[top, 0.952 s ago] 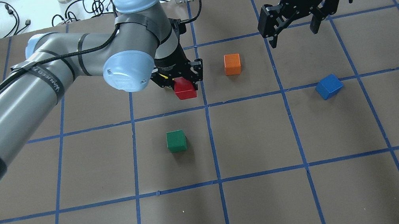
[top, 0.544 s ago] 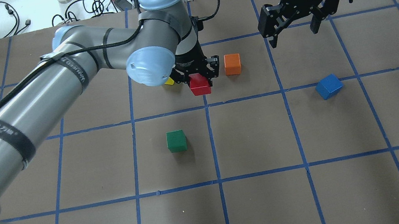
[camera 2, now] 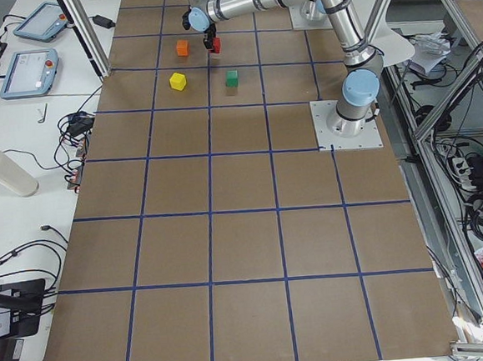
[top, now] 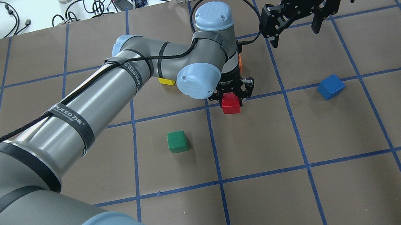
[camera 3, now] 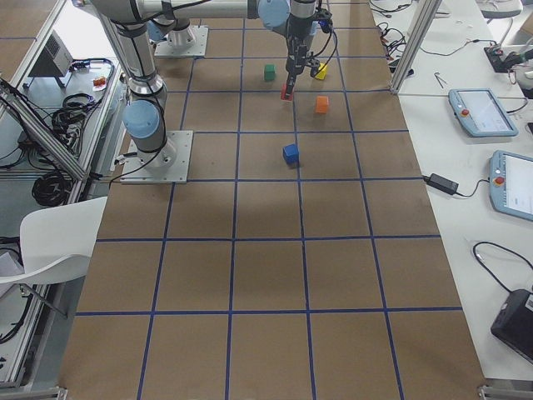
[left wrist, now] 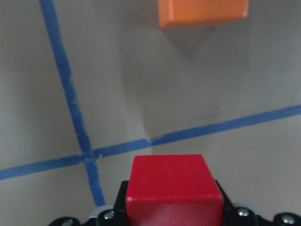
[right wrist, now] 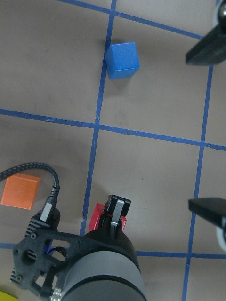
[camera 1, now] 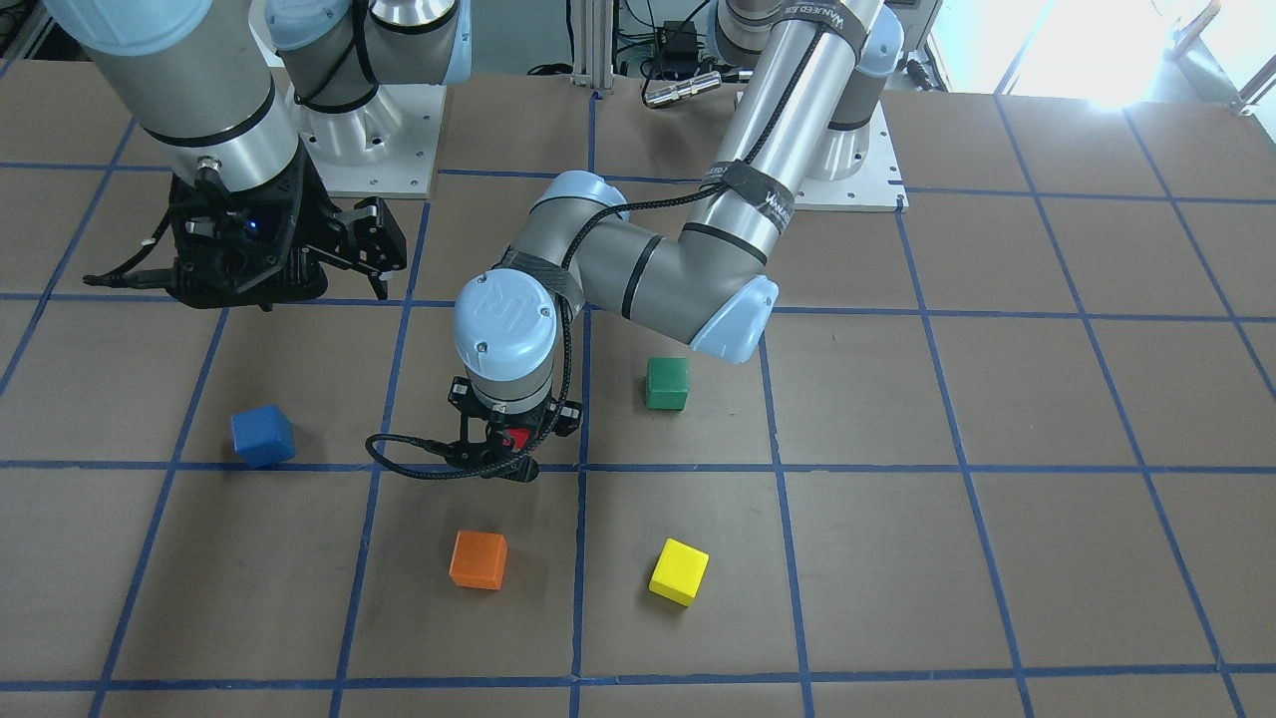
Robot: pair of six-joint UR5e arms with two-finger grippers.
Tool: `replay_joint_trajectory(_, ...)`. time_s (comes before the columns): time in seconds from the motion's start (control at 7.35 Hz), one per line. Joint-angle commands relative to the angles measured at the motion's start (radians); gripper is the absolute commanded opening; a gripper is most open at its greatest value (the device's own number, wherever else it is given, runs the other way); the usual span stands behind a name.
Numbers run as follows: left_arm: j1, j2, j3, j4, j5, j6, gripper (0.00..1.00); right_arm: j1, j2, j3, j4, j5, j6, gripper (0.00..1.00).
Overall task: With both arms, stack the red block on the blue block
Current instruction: 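Lift the red cube and carry it toward the center of the table, then lower the red cube and open the left gripper to release it, then raise the left gripper away while the right gripper moves over the red cube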
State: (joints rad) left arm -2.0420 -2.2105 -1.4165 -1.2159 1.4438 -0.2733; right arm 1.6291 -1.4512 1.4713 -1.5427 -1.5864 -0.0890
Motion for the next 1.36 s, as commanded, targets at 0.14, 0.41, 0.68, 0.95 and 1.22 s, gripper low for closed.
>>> replay_joint_trajectory(0.14, -0.006, -0.003, -0.019, 0.01, 0.001, -0.015, 1.0, 0.0, 0.0, 0.0, -0.002, 0.0, 0.0, 1.0)
replay_joint_trajectory(0.41, -0.006, 0.029, -0.019, -0.005, 0.009, -0.01, 1.0, 0.0, 0.002, 0.001, -0.001, -0.001, 0.0, 1.0)
replay_joint_trajectory(0.68, 0.037, 0.119, -0.021, -0.122, 0.12, 0.002, 1.0, 0.0, 0.002, 0.006, 0.007, 0.0, 0.002, 1.0)
replay_joint_trajectory(0.95, 0.229, 0.22, -0.027, -0.184, 0.182, 0.072, 1.0, 0.002, -0.001, 0.064, -0.007, 0.002, 0.015, 1.0)
replay_joint_trajectory(1.22, 0.383, 0.32, -0.027, -0.226, 0.178, 0.207, 1.0, 0.031, 0.002, 0.153, -0.136, 0.064, 0.158, 1.0)
